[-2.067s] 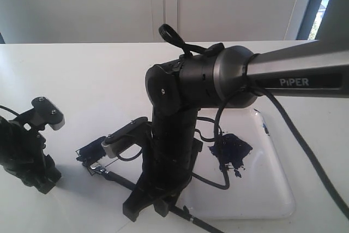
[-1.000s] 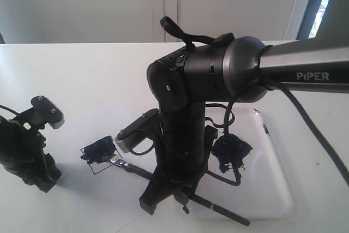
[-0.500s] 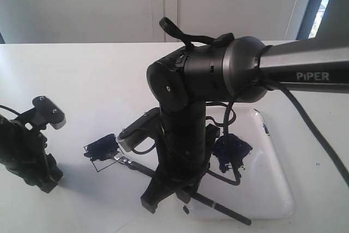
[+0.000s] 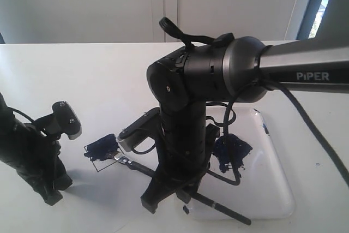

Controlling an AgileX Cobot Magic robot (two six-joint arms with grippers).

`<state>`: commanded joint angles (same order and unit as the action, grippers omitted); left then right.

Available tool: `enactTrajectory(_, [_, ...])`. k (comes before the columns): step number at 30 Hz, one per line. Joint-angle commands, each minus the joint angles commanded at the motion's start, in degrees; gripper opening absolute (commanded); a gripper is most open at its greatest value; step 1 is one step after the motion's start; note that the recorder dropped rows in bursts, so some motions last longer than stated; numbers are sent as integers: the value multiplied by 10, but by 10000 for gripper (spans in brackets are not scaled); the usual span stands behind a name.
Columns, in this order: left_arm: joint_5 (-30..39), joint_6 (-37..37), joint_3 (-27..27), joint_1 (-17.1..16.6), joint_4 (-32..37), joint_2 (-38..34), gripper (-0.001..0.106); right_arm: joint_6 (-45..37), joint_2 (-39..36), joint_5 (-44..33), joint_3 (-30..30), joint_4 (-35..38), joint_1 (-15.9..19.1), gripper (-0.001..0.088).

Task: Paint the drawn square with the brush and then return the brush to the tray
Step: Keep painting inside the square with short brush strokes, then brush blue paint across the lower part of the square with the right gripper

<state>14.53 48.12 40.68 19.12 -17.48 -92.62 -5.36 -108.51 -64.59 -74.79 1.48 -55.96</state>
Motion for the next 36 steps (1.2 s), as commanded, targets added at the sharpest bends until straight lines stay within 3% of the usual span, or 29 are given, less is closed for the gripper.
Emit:
enactTrajectory(29, [-25, 0, 0, 0, -2, -20, 493, 0, 1, -5, 0, 1, 0, 0])
enactTrajectory(36, [-25, 0, 0, 0, -2, -21, 493, -24, 1, -11, 0, 48, 0, 0])
